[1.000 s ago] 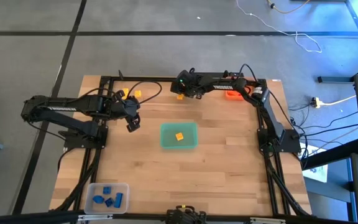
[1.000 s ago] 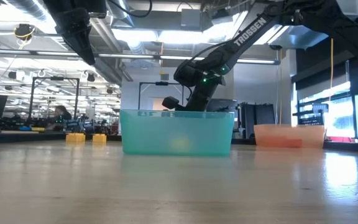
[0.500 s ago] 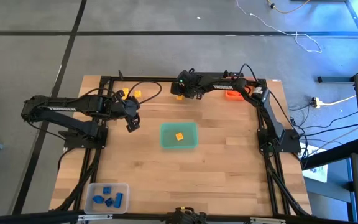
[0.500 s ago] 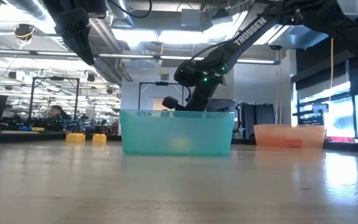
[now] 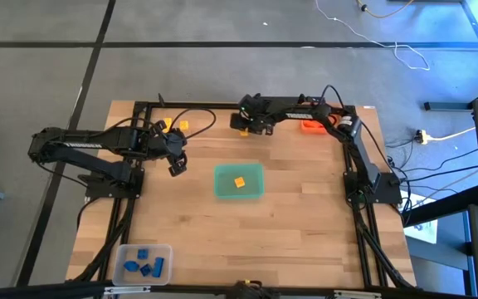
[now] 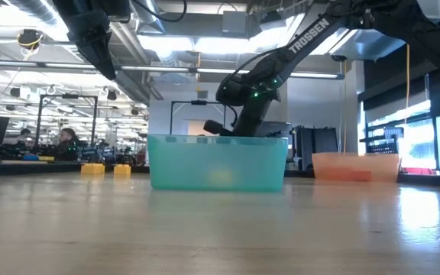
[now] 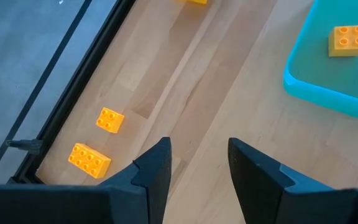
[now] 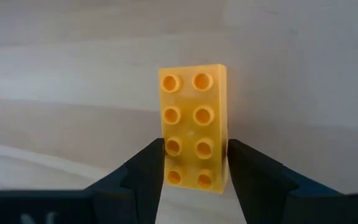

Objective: Sort & place blocks by color
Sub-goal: Put the yellow game piece into the blue bin

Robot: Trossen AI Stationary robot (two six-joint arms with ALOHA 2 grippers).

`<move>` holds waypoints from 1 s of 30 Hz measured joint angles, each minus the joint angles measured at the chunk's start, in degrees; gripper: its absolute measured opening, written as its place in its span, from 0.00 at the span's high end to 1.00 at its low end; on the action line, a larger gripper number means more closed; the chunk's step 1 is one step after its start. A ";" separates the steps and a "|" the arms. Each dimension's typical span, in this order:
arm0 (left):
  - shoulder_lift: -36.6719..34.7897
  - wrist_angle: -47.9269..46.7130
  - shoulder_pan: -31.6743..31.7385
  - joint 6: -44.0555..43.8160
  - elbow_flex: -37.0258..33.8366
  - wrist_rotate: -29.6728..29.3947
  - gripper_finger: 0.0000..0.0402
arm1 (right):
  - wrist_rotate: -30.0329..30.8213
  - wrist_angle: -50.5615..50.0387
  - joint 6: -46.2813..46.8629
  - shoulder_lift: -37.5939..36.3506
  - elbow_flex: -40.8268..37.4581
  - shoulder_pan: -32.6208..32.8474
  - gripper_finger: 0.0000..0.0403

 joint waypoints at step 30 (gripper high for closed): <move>-0.01 0.03 0.00 0.00 0.00 -0.02 0.63 | 8.35 -28.94 -9.04 -1.72 -0.15 1.11 0.57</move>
